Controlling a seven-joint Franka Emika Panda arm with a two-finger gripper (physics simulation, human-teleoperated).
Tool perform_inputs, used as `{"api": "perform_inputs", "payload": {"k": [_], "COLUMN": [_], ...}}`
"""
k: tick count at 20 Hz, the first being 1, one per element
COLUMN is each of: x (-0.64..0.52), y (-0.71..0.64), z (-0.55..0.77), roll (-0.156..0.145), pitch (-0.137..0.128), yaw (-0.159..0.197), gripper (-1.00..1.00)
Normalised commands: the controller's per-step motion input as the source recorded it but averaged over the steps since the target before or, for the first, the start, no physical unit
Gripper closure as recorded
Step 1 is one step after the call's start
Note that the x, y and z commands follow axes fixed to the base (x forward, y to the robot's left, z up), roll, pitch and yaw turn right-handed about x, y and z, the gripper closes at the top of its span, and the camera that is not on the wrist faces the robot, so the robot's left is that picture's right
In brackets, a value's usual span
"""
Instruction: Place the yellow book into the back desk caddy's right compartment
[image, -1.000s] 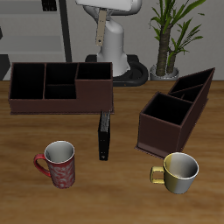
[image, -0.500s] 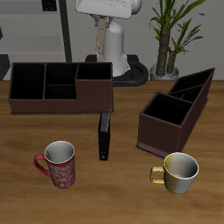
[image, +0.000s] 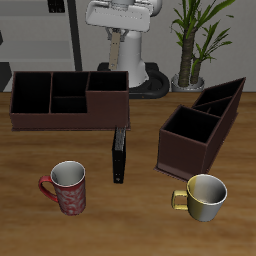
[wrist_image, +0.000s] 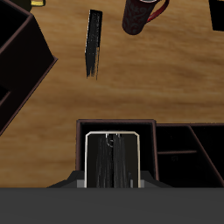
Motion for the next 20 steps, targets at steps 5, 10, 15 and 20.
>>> {"api": "perform_inputs", "payload": {"k": [5, 10, 15, 20], "x": [0.04, 0.08, 0.04, 0.05], "y": [-0.06, -0.03, -0.01, 0.0], "z": [-0.26, -0.3, -0.26, -0.27], "roll": [-0.006, 0.0, 0.003, 0.006], "pitch": [0.032, 0.038, 0.032, 0.037], "yaw": [-0.014, -0.01, -0.005, -0.016], "gripper": [1.0, 1.0, 1.0, 1.0]}}
